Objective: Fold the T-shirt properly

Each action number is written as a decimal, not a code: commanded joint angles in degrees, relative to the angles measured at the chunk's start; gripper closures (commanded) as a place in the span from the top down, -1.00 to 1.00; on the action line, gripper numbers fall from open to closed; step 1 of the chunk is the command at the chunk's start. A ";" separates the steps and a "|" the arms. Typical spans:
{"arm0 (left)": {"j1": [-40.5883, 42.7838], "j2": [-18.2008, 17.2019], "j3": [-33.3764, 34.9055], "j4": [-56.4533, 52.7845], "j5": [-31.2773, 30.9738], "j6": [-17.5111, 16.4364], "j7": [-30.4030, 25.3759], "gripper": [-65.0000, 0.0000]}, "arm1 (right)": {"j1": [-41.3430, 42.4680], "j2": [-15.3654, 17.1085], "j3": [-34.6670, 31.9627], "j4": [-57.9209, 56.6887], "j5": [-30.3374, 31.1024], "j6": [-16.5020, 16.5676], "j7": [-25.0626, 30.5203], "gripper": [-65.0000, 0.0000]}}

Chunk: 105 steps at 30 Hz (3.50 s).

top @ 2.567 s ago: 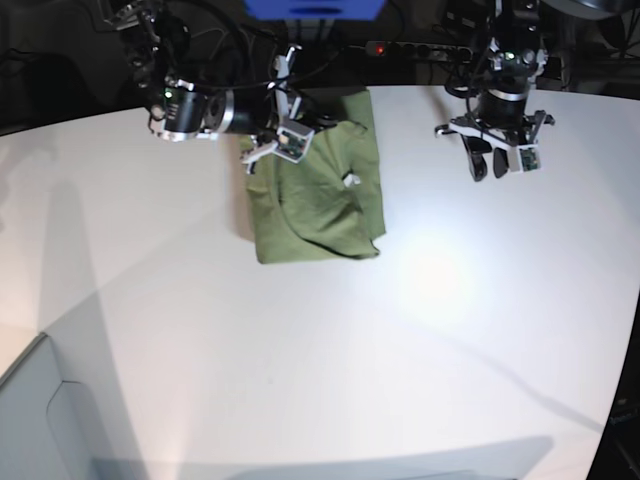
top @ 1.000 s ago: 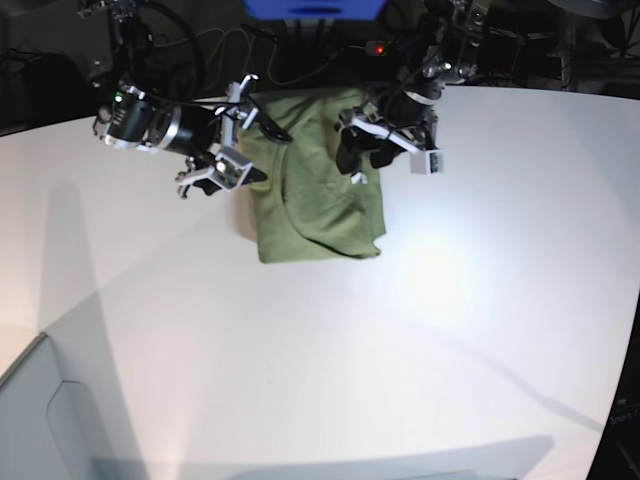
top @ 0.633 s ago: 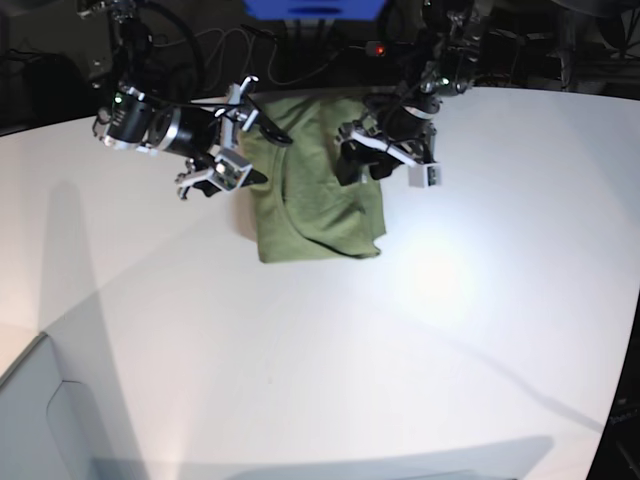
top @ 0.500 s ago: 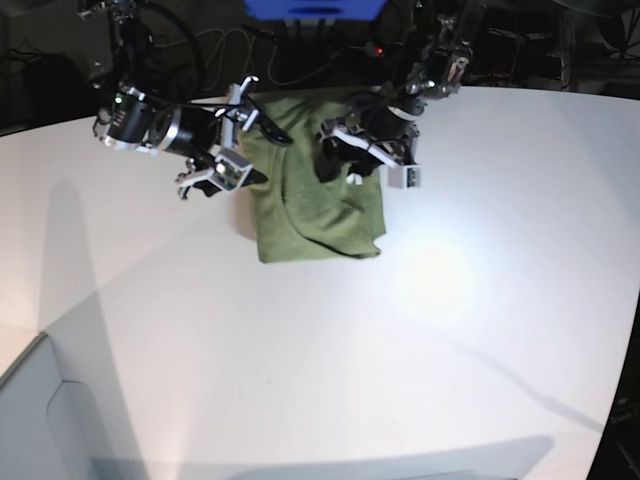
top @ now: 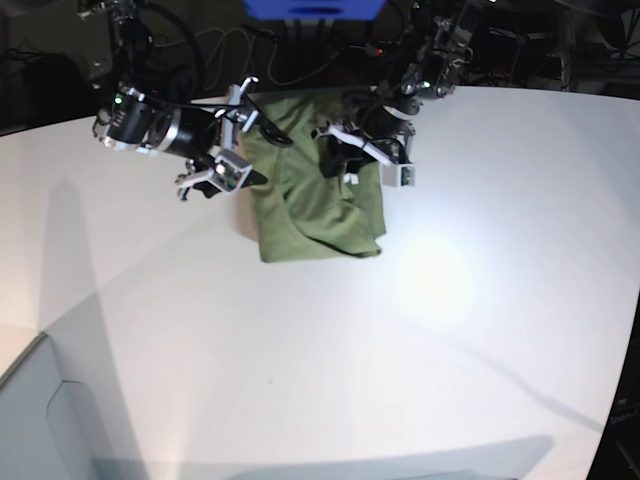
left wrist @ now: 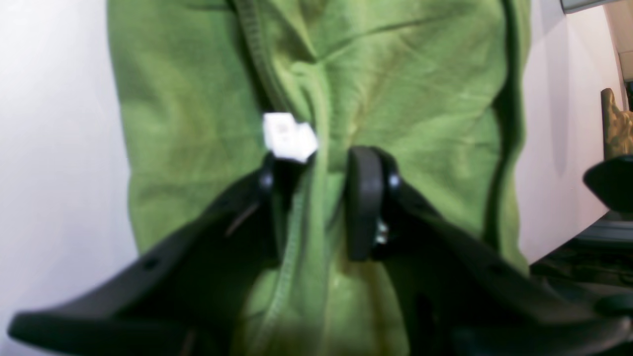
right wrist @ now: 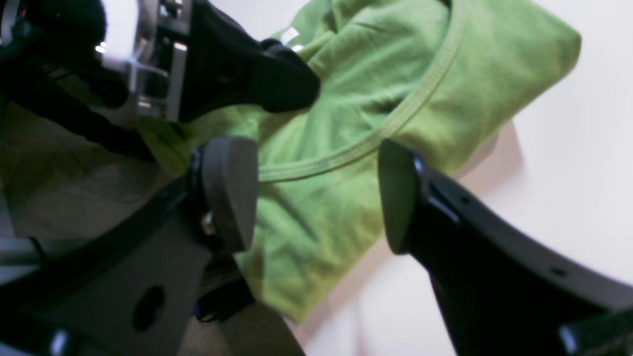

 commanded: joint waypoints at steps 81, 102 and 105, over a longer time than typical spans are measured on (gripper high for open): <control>15.28 -5.17 -18.77 15.84 -0.62 -0.68 -0.67 0.44 | 5.20 -5.34 0.90 1.92 1.25 0.62 0.88 -0.48; 23.80 -5.08 -35.92 15.14 -0.53 -1.03 -0.59 0.44 | 23.57 -13.34 1.07 -34.39 1.07 0.62 11.25 -1.00; 23.80 -5.08 -35.92 15.14 -0.27 -1.03 -0.59 0.44 | 24.19 -11.76 1.16 -38.87 1.07 0.62 13.89 -1.00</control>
